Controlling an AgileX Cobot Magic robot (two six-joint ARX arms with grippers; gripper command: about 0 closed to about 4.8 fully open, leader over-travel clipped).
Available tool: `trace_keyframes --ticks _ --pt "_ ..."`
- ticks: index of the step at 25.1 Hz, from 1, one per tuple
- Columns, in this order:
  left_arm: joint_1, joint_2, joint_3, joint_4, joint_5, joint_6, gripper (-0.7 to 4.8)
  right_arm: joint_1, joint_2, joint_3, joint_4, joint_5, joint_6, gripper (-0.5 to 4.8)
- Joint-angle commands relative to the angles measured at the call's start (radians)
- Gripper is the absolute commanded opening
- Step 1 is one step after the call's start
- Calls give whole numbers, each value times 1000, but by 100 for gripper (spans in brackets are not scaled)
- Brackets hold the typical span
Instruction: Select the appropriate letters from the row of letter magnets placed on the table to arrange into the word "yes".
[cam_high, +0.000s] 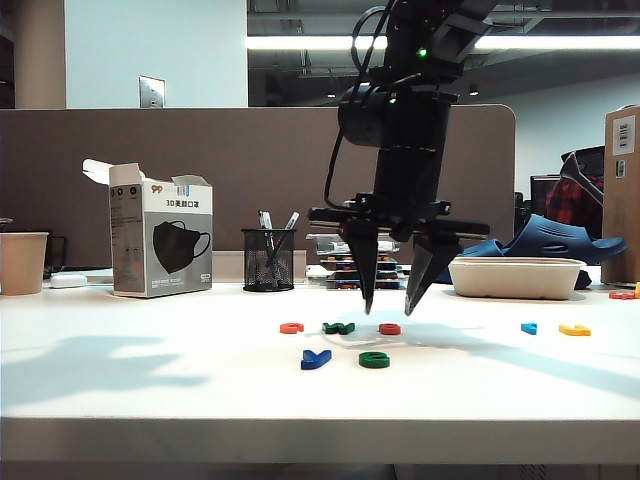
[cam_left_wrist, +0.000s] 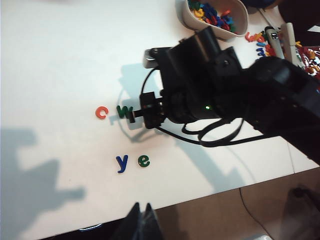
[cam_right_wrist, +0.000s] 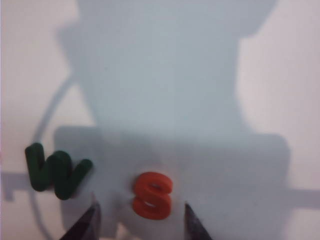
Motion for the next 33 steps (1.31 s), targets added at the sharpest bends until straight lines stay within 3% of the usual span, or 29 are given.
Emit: trace_keyframes --ticks 1,19,23,26,33 --pt "0 -4 3 6 -4 -2 -5 0 16 4 12 -18 2 212" --pt "0 -4 3 6 -4 -2 -5 0 37 4 2 -18 5 209" --pt "0 -4 3 6 -4 -2 -5 0 37 4 0 -18 5 193" --pt "0 -4 3 6 -4 -2 -5 0 37 4 0 -19 5 129" --pt "0 -4 3 6 -4 -2 -5 0 37 4 0 -19 5 122"
